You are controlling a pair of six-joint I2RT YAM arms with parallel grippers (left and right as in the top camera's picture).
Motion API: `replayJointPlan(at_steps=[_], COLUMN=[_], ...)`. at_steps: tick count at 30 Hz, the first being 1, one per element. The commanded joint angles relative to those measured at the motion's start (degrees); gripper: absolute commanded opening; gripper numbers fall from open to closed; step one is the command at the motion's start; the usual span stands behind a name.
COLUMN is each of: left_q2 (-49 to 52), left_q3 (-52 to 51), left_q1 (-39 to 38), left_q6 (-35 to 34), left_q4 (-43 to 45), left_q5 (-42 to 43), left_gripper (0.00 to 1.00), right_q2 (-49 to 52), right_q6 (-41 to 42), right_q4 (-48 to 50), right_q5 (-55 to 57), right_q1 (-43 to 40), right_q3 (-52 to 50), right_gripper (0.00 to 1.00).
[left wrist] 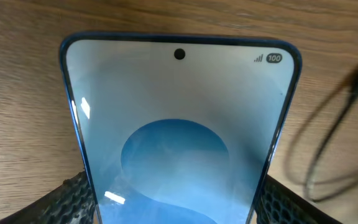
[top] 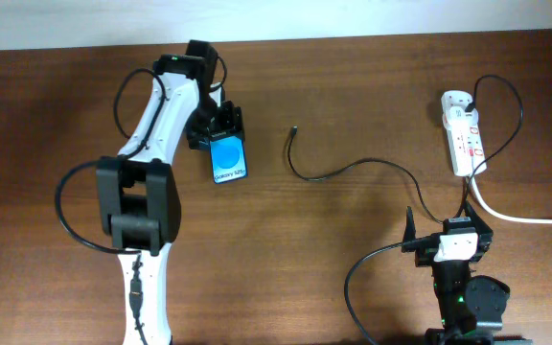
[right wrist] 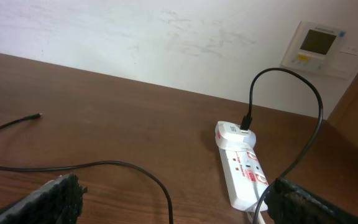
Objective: Plug charger to phone and switch on socket
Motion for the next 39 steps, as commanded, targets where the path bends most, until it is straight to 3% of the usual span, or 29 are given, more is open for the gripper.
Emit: replayJointPlan(at_steps=[1, 5, 9, 12, 14, 15, 16, 20, 25, 33, 39], left_q2=[-0.2, -0.2, -0.2, -0.2, -0.2, -0.2, -0.2, -0.2, -0.2, -0.2, -0.2], left_q3=[1.55, 1.55, 1.55, 1.53, 1.53, 1.53, 1.55, 1.53, 1.55, 1.53, 1.53], left_q1=[2.97, 6.62, 8.15, 8.26, 8.26, 8.26, 8.26, 8.37, 9.84, 10.95, 10.97], left_q6=[-1.79, -4.24, -4.37, -5.49, -5.64, -5.64, -5.66, -6.32, -9.7, -15.72, -22.58], left_q4=[-0.07, 0.13, -0.04, 0.07, 0.15, 0.11, 0.11, -0.04, 0.46, -0.83, -3.13], left_q5=[14.97, 29.94, 37.0, 40.22, 40.35, 40.39, 40.39, 42.36, 42.49, 42.84, 54.6], left_gripper=[0.68, 0.66, 0.62, 0.5, 0.29, 0.11, 0.0, 0.0, 0.0, 0.0, 0.0], right_q2=[-0.44, -0.44, -0.44, -0.44, -0.44, -0.44, -0.44, -0.44, 0.7, 18.82, 29.86], right_q6=[0.24, 0.24, -0.22, -0.22, -0.17, -0.13, -0.15, 6.54, 14.12, 15.54, 15.56], right_q4=[-0.26, -0.24, -0.24, -0.17, 0.48, 1.2, 1.51, 5.44, 2.29, -1.99, -5.29], right_q5=[-0.76, -0.76, -0.7, 1.99, 3.58, 3.5, 2.71, -3.5, -13.2, -18.71, -29.27], right_q1=[0.42, 0.42, 0.26, 0.24, 0.26, 0.26, 0.26, 0.26, 0.26, 0.26, 0.26], right_q3=[-0.31, -0.31, -0.31, -0.31, -0.31, -0.31, -0.31, -0.11, 6.4, 18.08, 25.97], right_gripper=[0.98, 0.98, 0.98, 0.98, 0.98, 0.98, 0.98, 0.98, 0.98, 0.98, 0.98])
